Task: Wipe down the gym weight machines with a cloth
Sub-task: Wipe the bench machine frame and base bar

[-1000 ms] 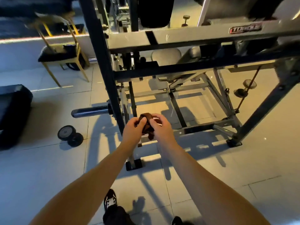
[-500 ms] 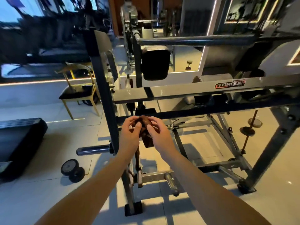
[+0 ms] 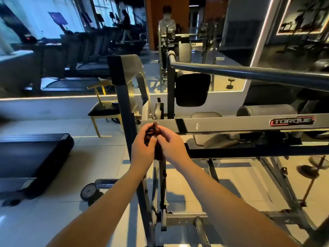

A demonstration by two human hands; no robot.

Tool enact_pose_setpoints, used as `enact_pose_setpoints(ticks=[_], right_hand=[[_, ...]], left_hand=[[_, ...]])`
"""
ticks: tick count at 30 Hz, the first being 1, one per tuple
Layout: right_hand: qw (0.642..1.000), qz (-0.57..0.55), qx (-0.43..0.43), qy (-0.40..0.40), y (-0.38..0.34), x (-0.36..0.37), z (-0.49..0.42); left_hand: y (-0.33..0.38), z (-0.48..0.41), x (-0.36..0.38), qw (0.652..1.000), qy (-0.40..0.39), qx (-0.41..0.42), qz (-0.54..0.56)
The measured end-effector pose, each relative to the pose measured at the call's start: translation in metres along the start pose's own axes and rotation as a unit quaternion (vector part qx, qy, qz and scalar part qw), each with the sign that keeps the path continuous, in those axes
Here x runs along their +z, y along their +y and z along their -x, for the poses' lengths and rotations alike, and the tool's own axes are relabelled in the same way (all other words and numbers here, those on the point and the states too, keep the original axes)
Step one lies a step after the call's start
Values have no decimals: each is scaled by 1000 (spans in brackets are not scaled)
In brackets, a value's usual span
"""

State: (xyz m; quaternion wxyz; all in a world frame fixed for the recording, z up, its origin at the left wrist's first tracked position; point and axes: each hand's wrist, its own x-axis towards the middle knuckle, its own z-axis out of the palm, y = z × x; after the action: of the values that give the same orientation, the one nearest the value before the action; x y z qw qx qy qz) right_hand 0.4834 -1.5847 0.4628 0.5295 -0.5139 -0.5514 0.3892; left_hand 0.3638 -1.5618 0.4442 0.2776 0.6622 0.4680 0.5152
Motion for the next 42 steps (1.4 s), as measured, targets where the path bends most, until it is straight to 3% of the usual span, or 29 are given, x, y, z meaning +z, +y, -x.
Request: enact_pose_setpoints(ticks=[6, 9, 11, 14, 17, 22, 25, 30, 33, 38, 42], right_hand=[[972, 196, -125, 25, 5, -43, -53], [973, 192, -129, -17, 10, -52, -70], [980, 159, -123, -5, 20, -54, -76], [987, 121, -106, -2, 30, -58, -78], [979, 133, -149, -35, 30, -62, -76], [967, 173, -183, -45, 35, -65, -80], [965, 170, -197, -35, 36, -68, -81], [985, 88, -143, -48, 37, -68, -78], [979, 130, -154, -26, 31, -67, -73], [963, 228, -140, -34, 37, -60, -72], [970, 190, -148, -31, 34, -56, -67]], left_hand=[[-3, -21, 38, 986, 42, 17, -158], [0, -32, 66, 966, 72, -10, -249], [5, -40, 77, 958, 77, -13, -274], [7, -30, 89, 935, 71, 30, -348], [-6, -29, 73, 915, 67, 53, -395], [-14, -51, 46, 904, 110, -37, -412], [-3, -52, 61, 916, 135, -61, -373], [-2, -18, 96, 945, 79, -11, -316], [-15, -25, 75, 918, 61, 43, -389], [-15, -41, 48, 911, 130, -65, -387], [-7, -31, 80, 925, 102, -48, -363]])
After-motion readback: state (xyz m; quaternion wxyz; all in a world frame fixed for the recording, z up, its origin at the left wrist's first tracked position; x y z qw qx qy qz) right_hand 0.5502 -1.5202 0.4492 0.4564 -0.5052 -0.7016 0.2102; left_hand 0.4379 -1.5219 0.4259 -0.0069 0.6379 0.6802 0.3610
